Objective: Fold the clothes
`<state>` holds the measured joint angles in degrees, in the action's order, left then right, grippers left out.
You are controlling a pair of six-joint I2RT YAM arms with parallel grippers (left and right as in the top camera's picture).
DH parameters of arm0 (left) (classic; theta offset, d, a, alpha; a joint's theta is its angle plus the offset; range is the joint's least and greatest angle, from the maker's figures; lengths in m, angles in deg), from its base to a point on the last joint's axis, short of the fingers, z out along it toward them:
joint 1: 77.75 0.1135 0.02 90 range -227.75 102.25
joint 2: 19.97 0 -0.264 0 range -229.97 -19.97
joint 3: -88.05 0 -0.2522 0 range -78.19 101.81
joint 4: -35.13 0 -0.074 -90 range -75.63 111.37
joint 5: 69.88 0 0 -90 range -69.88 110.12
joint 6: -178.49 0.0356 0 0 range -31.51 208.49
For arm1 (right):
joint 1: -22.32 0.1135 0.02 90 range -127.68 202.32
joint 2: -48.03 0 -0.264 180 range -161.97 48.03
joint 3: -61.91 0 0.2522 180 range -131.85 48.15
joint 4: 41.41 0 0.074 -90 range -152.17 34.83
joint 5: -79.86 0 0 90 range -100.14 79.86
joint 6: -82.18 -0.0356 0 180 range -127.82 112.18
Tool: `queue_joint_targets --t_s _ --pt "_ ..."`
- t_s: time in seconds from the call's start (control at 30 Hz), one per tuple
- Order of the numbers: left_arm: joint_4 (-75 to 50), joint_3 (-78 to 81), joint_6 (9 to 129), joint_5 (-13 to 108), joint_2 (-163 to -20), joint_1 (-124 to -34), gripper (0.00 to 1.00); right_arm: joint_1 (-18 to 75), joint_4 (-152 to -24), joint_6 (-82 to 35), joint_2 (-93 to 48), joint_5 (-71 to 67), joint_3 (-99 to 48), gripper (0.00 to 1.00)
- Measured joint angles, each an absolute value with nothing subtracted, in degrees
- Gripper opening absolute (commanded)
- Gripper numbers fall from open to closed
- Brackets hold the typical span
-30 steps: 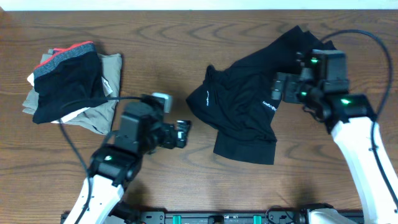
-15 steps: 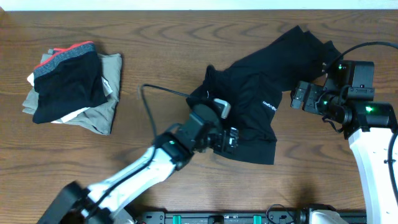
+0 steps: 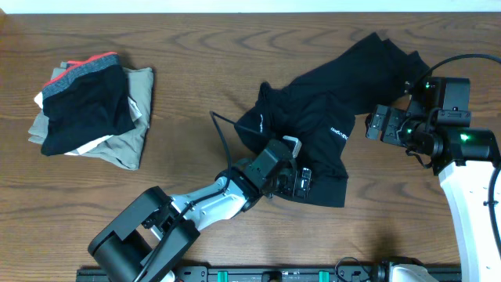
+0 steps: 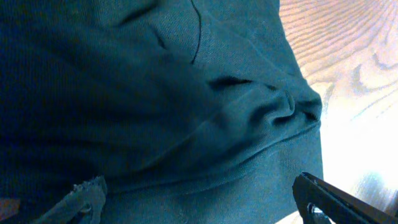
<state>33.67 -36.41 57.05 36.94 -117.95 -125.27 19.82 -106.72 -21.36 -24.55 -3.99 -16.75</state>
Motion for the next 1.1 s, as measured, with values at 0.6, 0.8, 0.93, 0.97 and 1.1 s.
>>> queue_joint_targets --t_s 0.6,0.8,0.93,0.97,1.1 --pt "13.8 -32.5 58.7 43.0 -115.6 -96.4 0.98 19.8 -108.0 -21.3 -24.5 -4.1 -16.8 0.99" --pt "17.0 -33.6 63.2 46.5 -115.6 -85.5 0.98 19.8 -108.6 -21.3 -24.7 -4.2 -16.8 0.99" --pt "19.3 -34.8 64.7 50.3 -115.0 -81.1 0.98 19.8 -108.8 -21.3 -25.9 -4.4 -16.8 0.99" --pt "19.8 -35.1 65.2 51.5 -114.4 -80.3 0.98 19.8 -108.8 -21.3 -26.3 -4.4 -16.8 0.99" --pt "20.1 -35.4 67.3 54.7 -107.7 -80.6 0.98 19.8 -108.7 -21.3 -27.8 -4.4 -16.8 0.99"
